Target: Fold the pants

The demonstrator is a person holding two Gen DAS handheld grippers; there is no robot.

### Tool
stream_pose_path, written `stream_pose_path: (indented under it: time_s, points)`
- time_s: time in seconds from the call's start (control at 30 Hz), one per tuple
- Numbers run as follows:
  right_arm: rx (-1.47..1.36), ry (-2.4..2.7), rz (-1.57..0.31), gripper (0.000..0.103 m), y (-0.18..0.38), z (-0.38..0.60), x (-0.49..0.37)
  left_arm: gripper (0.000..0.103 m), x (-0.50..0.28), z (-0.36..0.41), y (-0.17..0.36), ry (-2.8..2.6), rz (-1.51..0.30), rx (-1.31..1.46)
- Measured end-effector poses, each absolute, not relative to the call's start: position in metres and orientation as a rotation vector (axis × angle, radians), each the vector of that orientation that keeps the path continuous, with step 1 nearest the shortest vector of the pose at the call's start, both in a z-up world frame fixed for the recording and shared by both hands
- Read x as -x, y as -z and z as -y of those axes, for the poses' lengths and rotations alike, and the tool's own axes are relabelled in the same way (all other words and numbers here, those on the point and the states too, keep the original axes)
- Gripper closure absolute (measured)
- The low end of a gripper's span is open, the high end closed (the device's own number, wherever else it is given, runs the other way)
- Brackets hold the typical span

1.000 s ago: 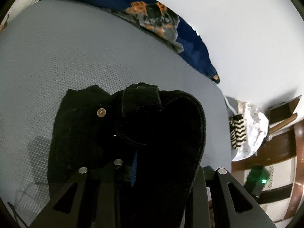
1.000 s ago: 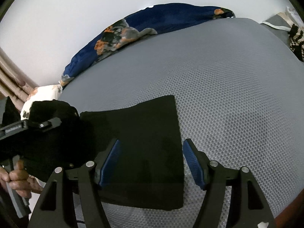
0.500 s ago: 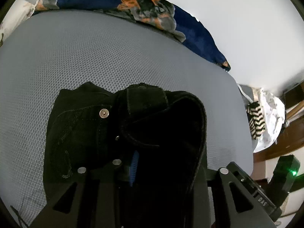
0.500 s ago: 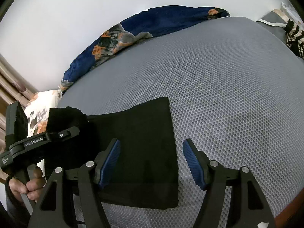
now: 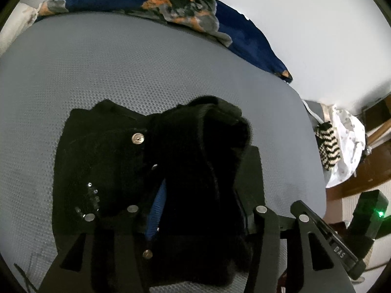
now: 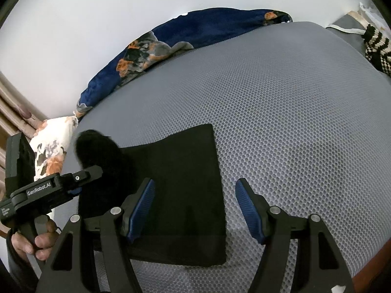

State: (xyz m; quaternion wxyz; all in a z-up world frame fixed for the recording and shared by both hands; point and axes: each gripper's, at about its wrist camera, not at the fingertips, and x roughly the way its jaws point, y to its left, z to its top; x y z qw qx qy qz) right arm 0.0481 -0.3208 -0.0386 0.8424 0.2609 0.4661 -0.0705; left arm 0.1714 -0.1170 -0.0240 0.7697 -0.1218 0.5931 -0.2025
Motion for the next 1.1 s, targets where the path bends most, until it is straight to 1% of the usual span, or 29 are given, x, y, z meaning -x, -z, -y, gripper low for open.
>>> stream_pose_path:
  time_s: [0.2, 0.37, 0.53, 0.73, 0.8, 0.93, 1.0, 1.1]
  points:
    - [-0.548, 0.155, -0.988, 0.037, 0.039, 0.322, -0.047, 0.044, -0.166, 0.119, 0.016, 0.482, -1.253, 0.246]
    - [-0.541, 0.149, -1.007, 0.037, 0.043, 0.321, -0.050, 0.044, -0.162, 0.108, 0.011, 0.500, -1.230, 0.264]
    - [-0.511, 0.127, -1.022, 0.037, 0.042, 0.319, -0.055, 0.040, -0.156, 0.084, 0.003, 0.473, -1.176, 0.255]
    - [-0.507, 0.069, -1.031, 0.036, 0.039, 0.315, -0.066, 0.039, -0.152, 0.036, 0.004, 0.379, -1.147, 0.279]
    - [-0.520, 0.016, -1.037, 0.030, 0.040, 0.310, -0.073, 0.039, -0.153, 0.017, 0.009, 0.331, -1.151, 0.300]
    - [-0.559, -0.107, -1.066, 0.027, 0.044, 0.298, -0.091, 0.039, -0.154, -0.013, 0.018, 0.250, -1.164, 0.333]
    - [-0.571, -0.168, -1.089, 0.019, 0.049, 0.291, -0.102, 0.039, -0.153, -0.028, 0.023, 0.211, -1.170, 0.339]
    - [-0.569, -0.222, -1.129, 0.018, 0.059, 0.282, -0.115, 0.039, -0.152, -0.039, 0.030, 0.174, -1.188, 0.338]
